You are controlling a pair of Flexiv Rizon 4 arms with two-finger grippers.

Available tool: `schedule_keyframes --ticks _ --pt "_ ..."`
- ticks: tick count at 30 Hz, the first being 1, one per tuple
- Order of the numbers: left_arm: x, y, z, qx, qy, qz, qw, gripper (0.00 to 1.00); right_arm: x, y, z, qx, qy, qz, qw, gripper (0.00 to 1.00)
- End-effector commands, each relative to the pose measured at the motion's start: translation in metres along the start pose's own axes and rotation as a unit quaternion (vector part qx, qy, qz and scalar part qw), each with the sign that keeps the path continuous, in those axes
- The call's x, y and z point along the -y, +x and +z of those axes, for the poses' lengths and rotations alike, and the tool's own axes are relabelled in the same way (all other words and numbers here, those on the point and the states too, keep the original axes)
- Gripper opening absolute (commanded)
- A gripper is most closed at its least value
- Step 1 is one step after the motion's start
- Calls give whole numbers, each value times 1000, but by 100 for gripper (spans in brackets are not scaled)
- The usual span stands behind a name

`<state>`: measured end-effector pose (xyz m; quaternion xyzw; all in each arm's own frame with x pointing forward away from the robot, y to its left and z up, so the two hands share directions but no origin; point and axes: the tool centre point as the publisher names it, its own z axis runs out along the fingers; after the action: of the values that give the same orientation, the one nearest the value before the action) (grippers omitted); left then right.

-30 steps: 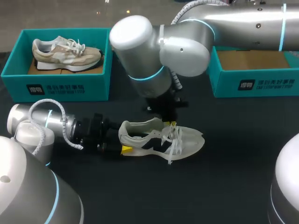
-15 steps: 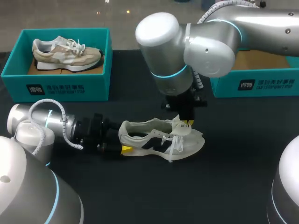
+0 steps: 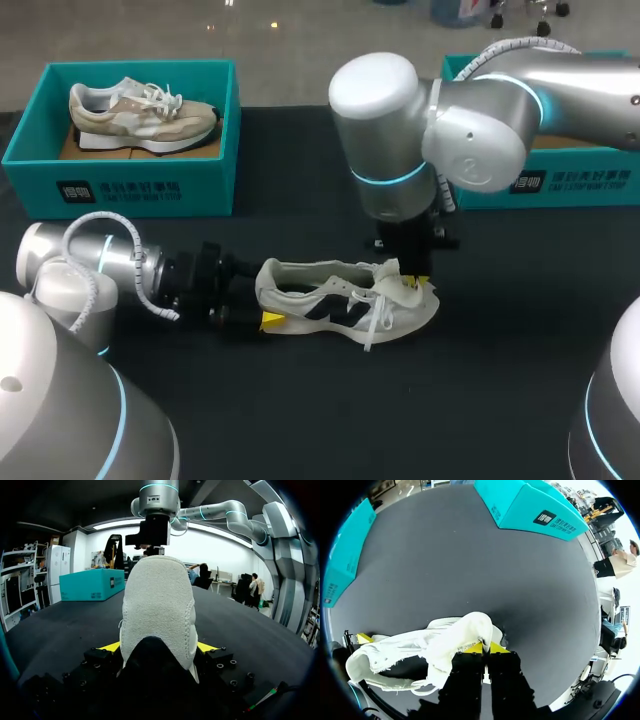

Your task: Take the shoe out of the shoebox, open the shoe tongue, remove and reinsert the insole, then place the shoe into the shoebox

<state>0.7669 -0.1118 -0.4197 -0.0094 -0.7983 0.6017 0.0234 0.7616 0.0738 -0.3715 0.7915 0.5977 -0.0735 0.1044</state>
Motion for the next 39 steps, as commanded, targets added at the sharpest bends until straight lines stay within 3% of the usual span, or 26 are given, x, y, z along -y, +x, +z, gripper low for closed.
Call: schedule_keyframes --ticks 1,4,5,7,8,9,22,28,33,35,39 --pt "-4 0 0 0 0 0 1000 0 1 3 18 2 3 0 1000 0" --pt "-4 0 0 0 0 0 1000 0 2 5 19 1 6 0 1000 21" --pt "-4 0 0 0 0 0 1000 0 2 5 20 1 7 0 1000 40" --pt "-4 0 0 0 0 0 1000 0 2 6 18 2 7 0 1000 69" --pt "-4 0 0 0 0 0 1000 0 1 5 15 2 6 1 1000 91" --pt "-4 0 0 0 0 0 1000 0 1 4 13 1 3 2 1000 100" --pt "-4 0 0 0 0 0 1000 0 3 3 -49 -25 -57 -6 998 100" --pt "-4 0 0 0 0 0 1000 0 1 12 -83 -82 -94 -44 991 100" --pt "-4 0 0 0 0 0 1000 0 3 27 -112 -172 -114 -155 966 100" --pt "-4 0 0 0 0 0 1000 0 5 37 -119 -176 -121 -225 950 100" --pt "-4 0 0 0 0 0 1000 0 13 59 -133 -197 -113 -363 904 100"
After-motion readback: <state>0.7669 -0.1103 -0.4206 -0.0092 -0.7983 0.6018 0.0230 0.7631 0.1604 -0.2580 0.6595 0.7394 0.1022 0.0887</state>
